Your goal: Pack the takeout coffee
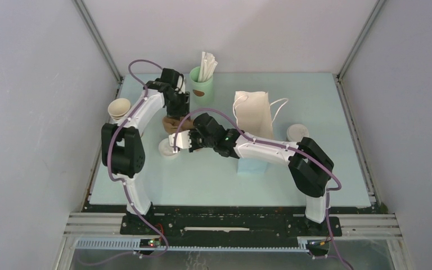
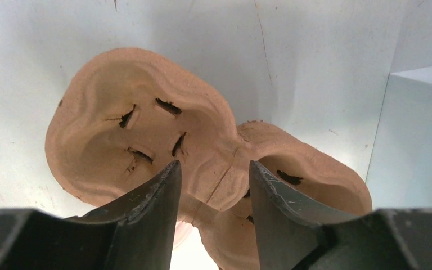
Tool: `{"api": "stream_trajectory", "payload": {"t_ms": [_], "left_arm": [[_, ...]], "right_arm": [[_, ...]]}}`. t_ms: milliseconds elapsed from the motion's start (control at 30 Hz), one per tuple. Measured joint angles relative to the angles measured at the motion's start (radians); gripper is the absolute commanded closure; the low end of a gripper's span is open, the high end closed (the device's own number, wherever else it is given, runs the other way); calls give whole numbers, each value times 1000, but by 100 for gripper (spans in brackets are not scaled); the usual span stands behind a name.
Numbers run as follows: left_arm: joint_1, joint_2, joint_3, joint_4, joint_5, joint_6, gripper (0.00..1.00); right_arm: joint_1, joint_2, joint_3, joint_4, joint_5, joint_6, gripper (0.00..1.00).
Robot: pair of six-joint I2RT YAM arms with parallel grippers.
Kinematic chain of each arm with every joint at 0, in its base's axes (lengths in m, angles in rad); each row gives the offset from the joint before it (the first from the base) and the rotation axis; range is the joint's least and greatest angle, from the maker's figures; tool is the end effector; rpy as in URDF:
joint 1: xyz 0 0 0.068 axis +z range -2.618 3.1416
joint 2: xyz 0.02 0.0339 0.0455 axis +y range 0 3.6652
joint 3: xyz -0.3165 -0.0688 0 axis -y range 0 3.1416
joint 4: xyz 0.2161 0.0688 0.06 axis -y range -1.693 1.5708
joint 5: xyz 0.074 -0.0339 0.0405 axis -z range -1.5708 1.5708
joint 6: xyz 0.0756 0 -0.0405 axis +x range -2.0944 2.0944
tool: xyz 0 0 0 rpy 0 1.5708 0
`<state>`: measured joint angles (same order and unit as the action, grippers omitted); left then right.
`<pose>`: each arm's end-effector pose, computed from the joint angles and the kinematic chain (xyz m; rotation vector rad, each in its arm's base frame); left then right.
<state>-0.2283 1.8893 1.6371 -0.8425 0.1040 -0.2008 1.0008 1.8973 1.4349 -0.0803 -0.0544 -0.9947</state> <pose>0.3993 -0.1008 0.2857 0.0708 2.6843 -0.2753 0.2500 0.3977 0.2934 -1.7930 1.1184 0.0611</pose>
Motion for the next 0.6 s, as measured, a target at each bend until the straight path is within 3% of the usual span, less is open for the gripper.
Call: {"api": "stream_trajectory", "payload": {"t_ms": [200, 500, 600], "left_arm": [[-2, 2, 0, -28, 5, 17, 52], [-5, 20, 0, -38, 16, 20, 53], [-5, 21, 0, -39, 16, 24, 44]], "right_arm": [[0, 0, 0, -5, -1, -3, 100], [0, 0, 0, -14, -4, -3, 100], [0, 0, 0, -14, -5, -3, 100]]}}
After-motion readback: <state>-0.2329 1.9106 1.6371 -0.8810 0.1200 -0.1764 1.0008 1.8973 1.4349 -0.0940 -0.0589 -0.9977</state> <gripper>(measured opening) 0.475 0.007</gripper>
